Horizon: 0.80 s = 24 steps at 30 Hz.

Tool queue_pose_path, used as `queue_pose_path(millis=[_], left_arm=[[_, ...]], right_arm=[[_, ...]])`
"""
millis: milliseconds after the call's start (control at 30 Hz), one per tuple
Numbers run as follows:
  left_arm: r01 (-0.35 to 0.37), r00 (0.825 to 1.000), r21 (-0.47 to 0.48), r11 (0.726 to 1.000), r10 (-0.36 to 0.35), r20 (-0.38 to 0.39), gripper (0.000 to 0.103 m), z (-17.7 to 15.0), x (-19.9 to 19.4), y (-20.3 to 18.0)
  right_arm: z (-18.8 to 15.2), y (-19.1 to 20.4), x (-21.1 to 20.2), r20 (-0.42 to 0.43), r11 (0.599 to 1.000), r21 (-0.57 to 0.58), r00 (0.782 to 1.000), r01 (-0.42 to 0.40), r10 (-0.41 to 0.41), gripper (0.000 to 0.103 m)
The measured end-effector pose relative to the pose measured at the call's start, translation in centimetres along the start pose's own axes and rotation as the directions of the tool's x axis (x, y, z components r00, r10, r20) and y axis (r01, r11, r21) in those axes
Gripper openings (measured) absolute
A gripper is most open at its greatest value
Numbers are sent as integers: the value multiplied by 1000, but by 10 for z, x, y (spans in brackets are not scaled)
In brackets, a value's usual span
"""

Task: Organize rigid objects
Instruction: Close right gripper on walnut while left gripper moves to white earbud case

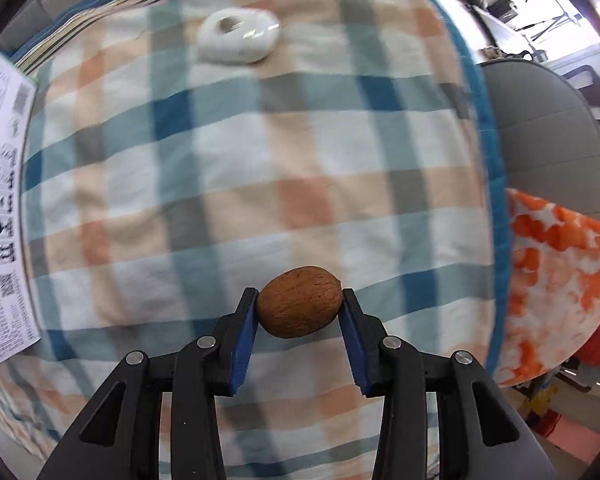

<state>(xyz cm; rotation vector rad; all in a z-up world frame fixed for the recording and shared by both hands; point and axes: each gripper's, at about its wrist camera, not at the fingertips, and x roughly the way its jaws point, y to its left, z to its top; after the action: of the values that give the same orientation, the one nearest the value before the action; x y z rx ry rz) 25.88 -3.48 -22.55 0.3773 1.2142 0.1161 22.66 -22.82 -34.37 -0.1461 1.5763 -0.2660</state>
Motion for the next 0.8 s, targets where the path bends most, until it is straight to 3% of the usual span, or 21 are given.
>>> queue_pose_path(millis=[200,400,467,633,800], left_arm=[[-16,1000,188,982,12,23,103,51,17,-77],[21,1000,418,908,-10,-28,103,83,62,-160],[45,999,464,885,-28,-45,86,87,75,-180],[144,987,524,840,-82,-140,60,95,102,-209],[214,975,569,794,-134,-179,57,102,111,-222]], right_arm=[[23,-50,7,-7,999,44,1000,15,-15,43],[52,-85,20,-25,999,50,999,22,-20,43],[58,-90,24,-36,999,48,999,19,-17,43],[67,-96,33,-58,999,38,998,8,-5,43],[67,-98,42,-83,999,31,997,-6,8,43]])
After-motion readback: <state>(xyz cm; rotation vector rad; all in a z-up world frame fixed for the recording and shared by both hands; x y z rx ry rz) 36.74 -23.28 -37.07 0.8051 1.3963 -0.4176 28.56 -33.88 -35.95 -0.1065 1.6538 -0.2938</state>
